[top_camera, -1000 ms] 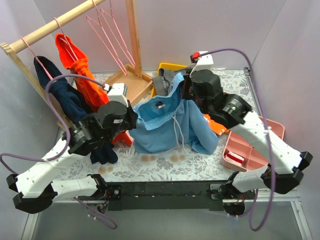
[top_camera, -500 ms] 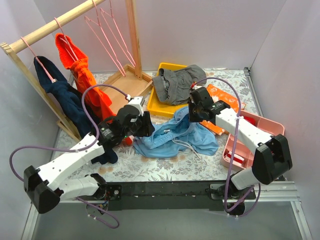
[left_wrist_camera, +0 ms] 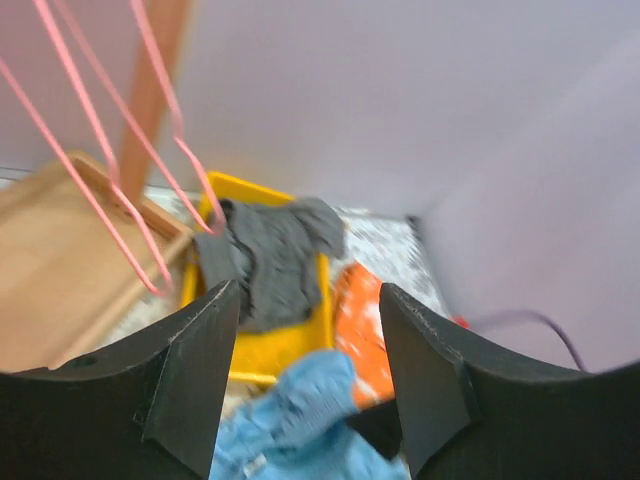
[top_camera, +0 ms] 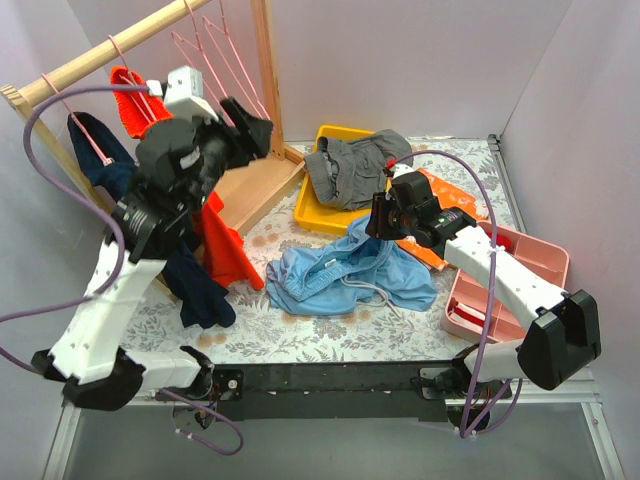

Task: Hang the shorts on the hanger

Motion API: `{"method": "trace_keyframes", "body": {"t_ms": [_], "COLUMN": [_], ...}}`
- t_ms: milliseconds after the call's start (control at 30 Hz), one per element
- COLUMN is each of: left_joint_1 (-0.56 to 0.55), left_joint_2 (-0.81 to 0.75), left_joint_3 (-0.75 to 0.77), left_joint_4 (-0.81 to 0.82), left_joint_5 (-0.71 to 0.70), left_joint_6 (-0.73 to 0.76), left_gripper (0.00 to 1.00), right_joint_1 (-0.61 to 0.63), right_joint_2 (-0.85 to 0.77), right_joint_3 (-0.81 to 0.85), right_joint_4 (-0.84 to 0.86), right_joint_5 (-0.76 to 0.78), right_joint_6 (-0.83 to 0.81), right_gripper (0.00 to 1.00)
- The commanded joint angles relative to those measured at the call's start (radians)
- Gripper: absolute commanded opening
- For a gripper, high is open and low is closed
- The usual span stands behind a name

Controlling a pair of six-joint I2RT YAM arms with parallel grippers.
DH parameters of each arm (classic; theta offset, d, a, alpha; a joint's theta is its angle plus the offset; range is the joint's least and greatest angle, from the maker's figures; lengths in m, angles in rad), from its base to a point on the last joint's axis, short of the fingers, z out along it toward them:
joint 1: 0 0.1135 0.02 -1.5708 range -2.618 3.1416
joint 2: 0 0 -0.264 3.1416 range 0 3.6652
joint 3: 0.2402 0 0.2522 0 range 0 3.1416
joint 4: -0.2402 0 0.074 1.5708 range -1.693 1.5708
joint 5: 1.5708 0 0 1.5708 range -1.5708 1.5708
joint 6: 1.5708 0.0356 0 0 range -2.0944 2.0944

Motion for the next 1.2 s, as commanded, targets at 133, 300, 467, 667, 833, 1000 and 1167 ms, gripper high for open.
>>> {"method": "trace_keyframes", "body": {"t_ms": [133,300,467,667,833,1000,1167], "left_joint_1": [0.289,0.363,0.377,0.377,0.377,0.377,0.377], "left_joint_2": [0.269,0.4,0.475,0.481,0.467,0.438,0.4], "left_joint_3": [0.206,0.342,0.382,0.33,0.321,0.327,0.35], "left_joint_4": [-0.051,-0.061,-0.02,0.055,0.064,0.081,0.049], "left_joint_5": [-0.063,-0.029,0.01,0.029,0.023,0.02,0.047], "left_joint_6": [0.039,0.035,0.039,0.022,0.023,0.048,0.072], "left_gripper": [0.55,0.52,0.49,0.3,0.04,0.0,0.0], "right_joint_1": [0.001,0.001,0.001,0.001,0.001,0.001,0.001], "right_joint_2": [0.0,-0.004,-0.001,0.007,0.008,0.005,0.008], "right_joint_3": [-0.014,-0.019,-0.02,-0.014,-0.013,-0.01,-0.008], "right_joint_4": [0.047,0.058,0.063,0.07,0.072,0.073,0.077], "right_joint_5": [-0.036,-0.051,-0.049,-0.052,-0.052,-0.083,-0.083], "right_joint_6": [-0.005,-0.005,-0.011,-0.011,-0.011,-0.011,-0.011], "right_gripper": [0.43,0.42,0.42,0.42,0.41,0.41,0.41]}}
